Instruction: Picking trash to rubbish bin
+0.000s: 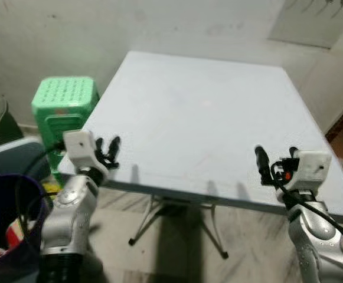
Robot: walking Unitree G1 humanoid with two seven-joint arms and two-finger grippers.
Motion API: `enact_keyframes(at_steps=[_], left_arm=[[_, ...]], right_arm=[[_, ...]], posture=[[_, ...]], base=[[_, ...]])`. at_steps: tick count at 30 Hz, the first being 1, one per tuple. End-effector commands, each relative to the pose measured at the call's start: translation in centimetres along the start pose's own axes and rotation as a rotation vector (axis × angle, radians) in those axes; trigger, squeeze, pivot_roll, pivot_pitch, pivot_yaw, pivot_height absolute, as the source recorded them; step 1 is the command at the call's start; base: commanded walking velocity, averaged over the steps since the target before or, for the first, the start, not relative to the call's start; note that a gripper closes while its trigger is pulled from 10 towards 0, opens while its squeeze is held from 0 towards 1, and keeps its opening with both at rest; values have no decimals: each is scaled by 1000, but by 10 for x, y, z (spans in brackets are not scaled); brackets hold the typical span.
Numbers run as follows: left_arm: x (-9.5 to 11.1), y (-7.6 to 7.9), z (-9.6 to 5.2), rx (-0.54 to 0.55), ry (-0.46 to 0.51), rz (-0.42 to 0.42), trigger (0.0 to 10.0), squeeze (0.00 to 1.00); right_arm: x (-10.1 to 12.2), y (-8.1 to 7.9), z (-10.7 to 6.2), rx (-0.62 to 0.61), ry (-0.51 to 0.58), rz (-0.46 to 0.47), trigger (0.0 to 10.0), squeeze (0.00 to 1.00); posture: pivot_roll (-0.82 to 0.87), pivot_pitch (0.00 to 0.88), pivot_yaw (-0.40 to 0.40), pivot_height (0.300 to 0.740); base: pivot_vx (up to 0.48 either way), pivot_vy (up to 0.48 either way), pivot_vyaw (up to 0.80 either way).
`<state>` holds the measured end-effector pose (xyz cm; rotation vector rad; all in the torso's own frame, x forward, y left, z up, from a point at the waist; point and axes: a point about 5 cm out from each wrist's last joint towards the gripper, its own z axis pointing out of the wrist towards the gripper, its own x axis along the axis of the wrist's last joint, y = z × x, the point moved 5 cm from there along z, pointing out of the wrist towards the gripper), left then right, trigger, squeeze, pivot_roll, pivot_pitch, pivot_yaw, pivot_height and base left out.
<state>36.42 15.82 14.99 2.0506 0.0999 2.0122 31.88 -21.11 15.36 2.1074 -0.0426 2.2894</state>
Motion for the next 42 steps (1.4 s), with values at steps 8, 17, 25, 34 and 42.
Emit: enact_keyframes(at_steps=[8,17,25,34,42], left_arm=[[-1,-6,-3,14,-13,4,10000,0],[-9,-7,-2,49,-52,-31,10000,0],[-9,-1,-5,14,-41,-12,10000,0],[-13,14,-17,-105,-22,29,10000,0],[-35,33,-45,-264,-29,77,10000,0]], right_arm=[[4,-3,-1,8,7,-1,10000,0],[3,-5,-1,12,2,-1,10000,0],[-1,-7,-3,36,-11,1,10000,0],[-14,-21,-12,185,-55,23,10000,0],[-50,-57,-46,466,-177,59,10000,0]], posture=[[-103,104,-64,740],[-99,105,-65,740],[-101,106,-67,740],[-101,101,-70,740],[-97,103,-73,740]], base=[[0,-332,0],[0,-98,0],[0,0,0],[0,0,0],[0,0,0]])
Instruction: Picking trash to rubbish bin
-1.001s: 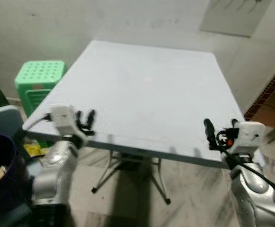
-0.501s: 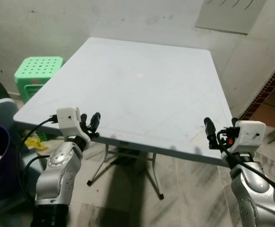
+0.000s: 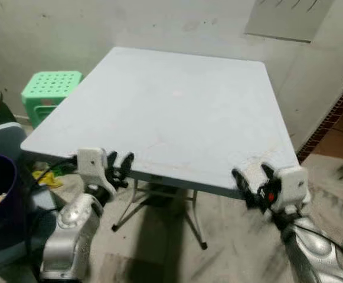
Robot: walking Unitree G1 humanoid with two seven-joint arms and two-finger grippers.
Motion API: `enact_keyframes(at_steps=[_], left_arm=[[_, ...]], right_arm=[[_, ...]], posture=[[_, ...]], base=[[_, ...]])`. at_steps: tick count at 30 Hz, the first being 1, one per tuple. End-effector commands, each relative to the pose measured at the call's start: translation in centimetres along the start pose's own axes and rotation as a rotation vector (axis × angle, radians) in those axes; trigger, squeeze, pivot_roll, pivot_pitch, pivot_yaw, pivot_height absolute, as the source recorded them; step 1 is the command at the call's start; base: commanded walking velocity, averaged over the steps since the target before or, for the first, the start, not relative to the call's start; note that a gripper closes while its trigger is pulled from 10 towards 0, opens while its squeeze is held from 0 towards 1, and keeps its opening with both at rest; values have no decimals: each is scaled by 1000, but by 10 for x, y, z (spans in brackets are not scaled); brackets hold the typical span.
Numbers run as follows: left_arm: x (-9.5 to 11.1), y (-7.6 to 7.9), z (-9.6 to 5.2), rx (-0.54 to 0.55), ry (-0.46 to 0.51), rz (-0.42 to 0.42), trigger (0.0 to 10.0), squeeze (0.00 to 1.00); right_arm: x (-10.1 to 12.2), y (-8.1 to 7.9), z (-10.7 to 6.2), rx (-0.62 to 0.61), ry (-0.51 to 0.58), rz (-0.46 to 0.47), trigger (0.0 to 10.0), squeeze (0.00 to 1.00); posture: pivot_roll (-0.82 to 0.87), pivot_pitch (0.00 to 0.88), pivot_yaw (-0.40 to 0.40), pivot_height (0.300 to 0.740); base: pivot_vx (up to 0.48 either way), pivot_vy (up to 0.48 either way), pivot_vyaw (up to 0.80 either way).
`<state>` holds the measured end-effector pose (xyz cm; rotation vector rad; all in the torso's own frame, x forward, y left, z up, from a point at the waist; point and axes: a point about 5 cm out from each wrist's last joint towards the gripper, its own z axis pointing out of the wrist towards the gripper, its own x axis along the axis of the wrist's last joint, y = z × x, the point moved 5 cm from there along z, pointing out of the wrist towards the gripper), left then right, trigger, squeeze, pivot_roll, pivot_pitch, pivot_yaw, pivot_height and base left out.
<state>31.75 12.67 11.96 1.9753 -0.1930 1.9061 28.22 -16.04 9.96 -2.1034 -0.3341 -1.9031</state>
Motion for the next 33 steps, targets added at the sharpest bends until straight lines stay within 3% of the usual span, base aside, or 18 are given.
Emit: enact_keyframes(at_steps=[1,3,5,6,11,12,17,19,24,27,28,33], left_arm=[[1,6,-6,-53,17,6,10000,0],[-6,11,-12,-99,8,6,10000,0],[-25,16,-26,-172,-31,104,10000,0],[-31,16,-29,-181,-45,100,10000,0],[-71,8,-45,-208,-164,200,10000,0],[-88,2,-51,-196,-219,184,10000,0],[-131,-14,-61,-137,-367,195,10000,0],[-141,-21,-61,-95,-391,159,10000,0],[-178,-34,-65,2,-541,183,10000,0],[-199,-41,-75,83,-652,201,10000,0],[-212,-44,-87,138,-717,168,10000,0],[-234,-46,-115,238,-840,105,10000,0]], right_arm=[[-6,-14,-3,98,-16,15,10000,0],[-15,-24,-8,172,-43,25,10000,0],[-40,-34,-18,264,-145,33,10000,0],[-47,-36,-21,287,-171,23,10000,0],[-76,-27,-27,271,-255,20,10000,0],[-86,-23,-28,263,-284,20,10000,0],[-121,-1,-29,148,-379,15,10000,0],[-134,7,-30,102,-415,38,10000,0],[-171,27,-38,-90,-513,108,10000,0],[-190,33,-48,-180,-584,105,10000,0],[-201,32,-57,-227,-625,136,10000,0],[-221,34,-77,-345,-706,179,10000,0]], posture=[[-97,103,-73,740],[-95,101,-74,740],[-93,100,-71,740],[-94,99,-71,740],[-91,97,-70,740],[-89,96,-68,740],[-86,93,-65,740],[-86,88,-63,740],[-77,73,-58,740],[-73,61,-59,740],[-73,53,-53,740],[-83,35,-44,740]], base=[[0,0,0],[0,0,0],[0,0,0],[0,0,0],[0,0,0],[0,0,0],[0,0,0],[0,0,0],[0,0,0],[0,0,0],[0,0,0],[0,0,0]])
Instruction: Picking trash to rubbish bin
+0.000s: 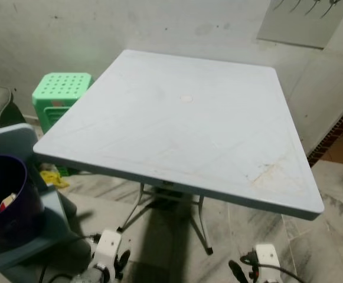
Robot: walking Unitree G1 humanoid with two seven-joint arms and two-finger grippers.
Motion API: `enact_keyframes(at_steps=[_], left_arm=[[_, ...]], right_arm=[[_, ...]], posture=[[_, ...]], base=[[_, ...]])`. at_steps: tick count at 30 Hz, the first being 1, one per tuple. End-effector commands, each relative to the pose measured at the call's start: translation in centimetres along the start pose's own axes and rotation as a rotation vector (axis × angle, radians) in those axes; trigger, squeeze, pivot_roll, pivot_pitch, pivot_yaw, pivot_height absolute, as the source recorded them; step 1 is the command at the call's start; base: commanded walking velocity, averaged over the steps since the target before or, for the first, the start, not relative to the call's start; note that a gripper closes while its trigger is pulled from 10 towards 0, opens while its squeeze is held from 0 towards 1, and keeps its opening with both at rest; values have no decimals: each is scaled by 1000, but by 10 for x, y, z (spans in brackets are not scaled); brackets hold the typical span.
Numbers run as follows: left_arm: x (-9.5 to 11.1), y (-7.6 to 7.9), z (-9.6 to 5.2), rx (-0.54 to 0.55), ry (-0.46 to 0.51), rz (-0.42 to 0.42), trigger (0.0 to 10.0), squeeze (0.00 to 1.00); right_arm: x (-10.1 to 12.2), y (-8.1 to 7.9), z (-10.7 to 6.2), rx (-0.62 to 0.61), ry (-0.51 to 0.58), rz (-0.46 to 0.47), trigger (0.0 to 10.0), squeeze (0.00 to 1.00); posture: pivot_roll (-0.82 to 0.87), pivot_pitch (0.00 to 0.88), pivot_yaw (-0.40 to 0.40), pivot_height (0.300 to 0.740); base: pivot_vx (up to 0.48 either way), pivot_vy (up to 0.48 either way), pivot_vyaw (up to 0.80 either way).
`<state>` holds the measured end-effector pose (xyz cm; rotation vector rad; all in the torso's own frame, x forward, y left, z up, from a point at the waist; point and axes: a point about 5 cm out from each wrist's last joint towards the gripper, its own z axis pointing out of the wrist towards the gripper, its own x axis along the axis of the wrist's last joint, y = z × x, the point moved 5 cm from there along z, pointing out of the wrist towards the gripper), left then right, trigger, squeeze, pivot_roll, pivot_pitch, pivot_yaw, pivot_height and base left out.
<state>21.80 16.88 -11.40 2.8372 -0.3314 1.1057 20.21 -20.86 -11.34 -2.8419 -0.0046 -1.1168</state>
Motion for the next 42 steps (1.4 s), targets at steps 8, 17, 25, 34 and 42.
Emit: enact_keyframes(at_steps=[8,17,25,34,42], left_arm=[[-20,14,1,15,-94,-39,10000,0],[-11,13,4,6,-88,-2,10000,0],[-8,11,5,4,-83,-3,10000,0],[-9,13,5,-9,-83,-32,10000,0],[-11,9,4,20,-87,-45,10000,0]], right_arm=[[-43,9,-10,-154,-126,88,10000,0],[-43,-7,-5,-137,-124,118,10000,0],[-47,-11,-5,-132,-133,112,10000,0],[-50,-16,-6,-116,-145,105,10000,0],[-53,-17,-7,-109,-156,96,10000,0]], posture=[[-83,13,-19,740],[-102,4,18,740],[-102,0,16,740],[-100,0,8,740],[-99,0,1,740]], base=[[0,0,0],[0,0,0],[0,0,0],[0,-309,0],[0,-233,0]])
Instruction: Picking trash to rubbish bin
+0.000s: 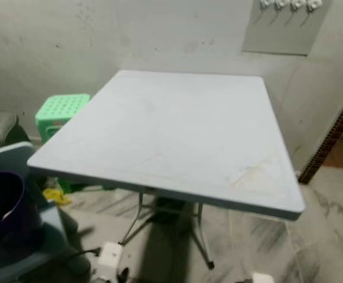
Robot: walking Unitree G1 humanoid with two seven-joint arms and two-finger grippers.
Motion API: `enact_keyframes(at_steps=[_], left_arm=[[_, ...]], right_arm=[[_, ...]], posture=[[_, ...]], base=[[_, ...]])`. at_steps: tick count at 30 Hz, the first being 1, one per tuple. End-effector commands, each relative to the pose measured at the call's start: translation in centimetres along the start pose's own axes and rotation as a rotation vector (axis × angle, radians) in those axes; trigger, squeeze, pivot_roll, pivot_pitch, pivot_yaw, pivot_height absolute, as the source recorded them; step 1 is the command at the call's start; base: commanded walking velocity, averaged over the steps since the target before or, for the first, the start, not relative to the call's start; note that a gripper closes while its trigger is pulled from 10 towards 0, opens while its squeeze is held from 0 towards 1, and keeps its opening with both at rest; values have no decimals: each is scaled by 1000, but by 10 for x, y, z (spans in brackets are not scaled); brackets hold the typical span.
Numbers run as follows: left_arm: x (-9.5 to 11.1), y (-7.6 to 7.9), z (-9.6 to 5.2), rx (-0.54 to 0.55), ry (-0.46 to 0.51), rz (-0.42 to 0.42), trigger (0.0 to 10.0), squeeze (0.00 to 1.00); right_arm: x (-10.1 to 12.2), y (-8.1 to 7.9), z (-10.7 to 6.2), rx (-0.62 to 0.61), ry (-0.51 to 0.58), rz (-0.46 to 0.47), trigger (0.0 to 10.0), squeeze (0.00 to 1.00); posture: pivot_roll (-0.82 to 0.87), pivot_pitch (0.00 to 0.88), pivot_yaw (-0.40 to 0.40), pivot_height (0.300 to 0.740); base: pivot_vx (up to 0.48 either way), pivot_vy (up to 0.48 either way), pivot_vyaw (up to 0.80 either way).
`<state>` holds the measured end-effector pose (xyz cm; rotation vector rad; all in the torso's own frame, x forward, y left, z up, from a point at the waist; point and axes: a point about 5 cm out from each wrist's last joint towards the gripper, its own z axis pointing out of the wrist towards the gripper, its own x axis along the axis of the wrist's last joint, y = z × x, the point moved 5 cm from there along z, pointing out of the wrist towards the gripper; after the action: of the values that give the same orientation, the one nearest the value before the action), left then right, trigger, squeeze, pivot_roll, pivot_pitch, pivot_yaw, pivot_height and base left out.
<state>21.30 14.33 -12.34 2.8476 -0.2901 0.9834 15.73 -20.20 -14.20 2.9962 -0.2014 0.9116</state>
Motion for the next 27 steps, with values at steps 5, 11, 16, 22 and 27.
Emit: enact_keyframes(at_steps=[5,11,16,22,27], left_arm=[[-5,-18,-4,54,-17,-4,10000,0],[-6,-19,-4,59,-20,-12,10000,0],[-7,-19,-4,62,-22,-26,10000,0],[-9,-19,-4,63,-23,-42,10000,0],[-12,-18,-5,65,-36,-71,10000,0]], right_arm=[[-2,-11,1,25,-8,-2,10000,0],[-5,-10,0,22,-13,-4,10000,0],[-9,-10,-1,18,-29,-22,10000,0],[-10,-9,-1,21,-34,-21,10000,0],[-10,-9,-1,21,-34,-17,10000,0]], posture=[[-101,0,0,740],[-103,0,-2,740],[-103,0,-3,740],[-101,0,-10,740],[-101,0,-12,740]], base=[[0,0,0],[0,0,0],[0,0,0],[0,0,0],[0,182,0]])
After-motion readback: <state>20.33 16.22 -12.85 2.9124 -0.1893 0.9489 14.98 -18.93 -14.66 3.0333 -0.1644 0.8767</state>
